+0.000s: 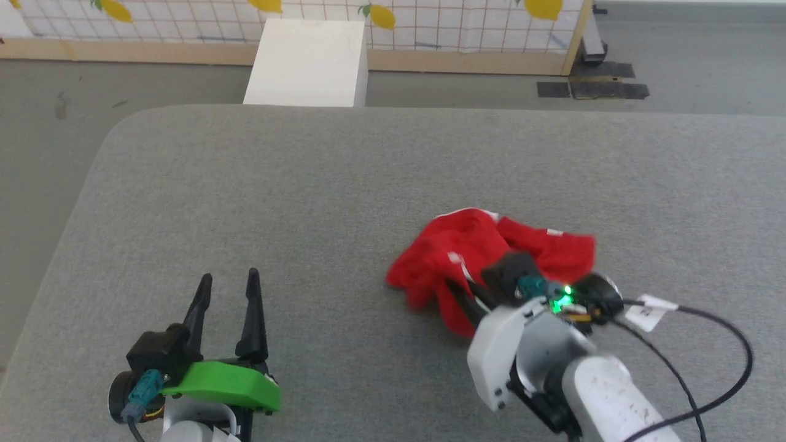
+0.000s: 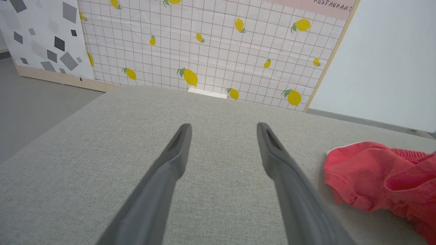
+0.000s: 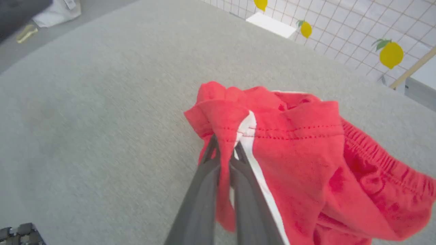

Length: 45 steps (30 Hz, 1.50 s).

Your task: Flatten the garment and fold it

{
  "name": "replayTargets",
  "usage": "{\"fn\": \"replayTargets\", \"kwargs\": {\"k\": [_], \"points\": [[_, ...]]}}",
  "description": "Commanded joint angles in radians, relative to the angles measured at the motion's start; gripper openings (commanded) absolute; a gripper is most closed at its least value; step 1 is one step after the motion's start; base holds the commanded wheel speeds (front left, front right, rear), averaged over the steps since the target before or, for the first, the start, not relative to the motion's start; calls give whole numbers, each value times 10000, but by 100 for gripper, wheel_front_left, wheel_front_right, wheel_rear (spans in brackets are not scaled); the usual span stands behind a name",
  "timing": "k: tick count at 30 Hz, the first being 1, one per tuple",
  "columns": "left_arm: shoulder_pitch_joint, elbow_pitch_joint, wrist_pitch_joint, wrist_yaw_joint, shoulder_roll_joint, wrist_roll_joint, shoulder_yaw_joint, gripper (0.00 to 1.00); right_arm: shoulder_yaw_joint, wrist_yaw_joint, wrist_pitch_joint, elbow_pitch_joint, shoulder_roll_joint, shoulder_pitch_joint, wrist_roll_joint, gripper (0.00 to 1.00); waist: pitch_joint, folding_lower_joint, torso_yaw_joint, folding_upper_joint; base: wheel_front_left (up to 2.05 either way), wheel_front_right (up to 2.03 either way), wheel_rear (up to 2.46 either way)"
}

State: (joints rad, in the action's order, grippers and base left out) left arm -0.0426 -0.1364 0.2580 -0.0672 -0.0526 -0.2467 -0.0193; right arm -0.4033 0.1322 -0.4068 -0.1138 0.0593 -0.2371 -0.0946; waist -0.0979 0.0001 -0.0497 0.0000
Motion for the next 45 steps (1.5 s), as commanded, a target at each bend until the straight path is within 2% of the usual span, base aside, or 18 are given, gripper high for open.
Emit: {"fn": "replayTargets", "kwargs": {"k": [1,7,12,13,18,27,28,29,30,34,38,41,45], "points": [[-63,25,38,71,23,-13,62,100,-115,-15,308,418,-43,-498,-238,0,180,-1,227,0,0,0,0],[-15,21,38,10,23,55,138,100,-31,-15,1562,1852,-84,-1719,-1282,0,389,-1,487,0,0,0,0],[60,16,38,5,24,59,78,100,1183,-15,2342,2601,-88,-1819,-2179,0,504,-1,559,0,0,0,0],[110,21,38,7,24,43,49,100,2201,-15,2012,2234,-89,-1301,-1728,0,532,-1,591,0,0,0,0],[113,5,38,-25,24,51,21,100,3773,-15,1208,735,-90,7,-559,0,484,-1,637,0,0,0,0],[52,-105,38,-119,24,136,-128,100,6500,-15,1535,-1529,-90,1316,490,0,373,-1,667,0,0,0,0],[47,-114,38,-129,24,138,-130,100,6764,-15,1675,-1615,-90,1372,540,42,373,-1,669,0,0,0,0],[49,-125,38,-136,24,143,-127,100,6928,-15,1831,-1633,-90,1409,567,42,381,-1,677,0,0,0,0],[59,-140,38,-143,24,146,-121,100,7105,-15,2011,-1642,-90,1453,564,100,403,-1,693,0,0,0,0],[166,-206,38,-153,24,141,-137,100,7106,-15,2879,-1123,-91,1779,730,100,586,-1,746,0,0,0,0],[279,-253,38,-152,24,94,-136,100,5997,-15,3624,-48,-91,2417,790,100,806,-1,798,0,0,0,0],[361,-260,38,-148,24,69,-150,100,4824,-15,3486,537,-91,2899,740,100,924,-1,843,0,0,0,0],[389,-212,38,-134,24,57,-164,100,3547,-15,2648,739,-91,2927,968,100,886,-1,875,0,0,0,0]]}}
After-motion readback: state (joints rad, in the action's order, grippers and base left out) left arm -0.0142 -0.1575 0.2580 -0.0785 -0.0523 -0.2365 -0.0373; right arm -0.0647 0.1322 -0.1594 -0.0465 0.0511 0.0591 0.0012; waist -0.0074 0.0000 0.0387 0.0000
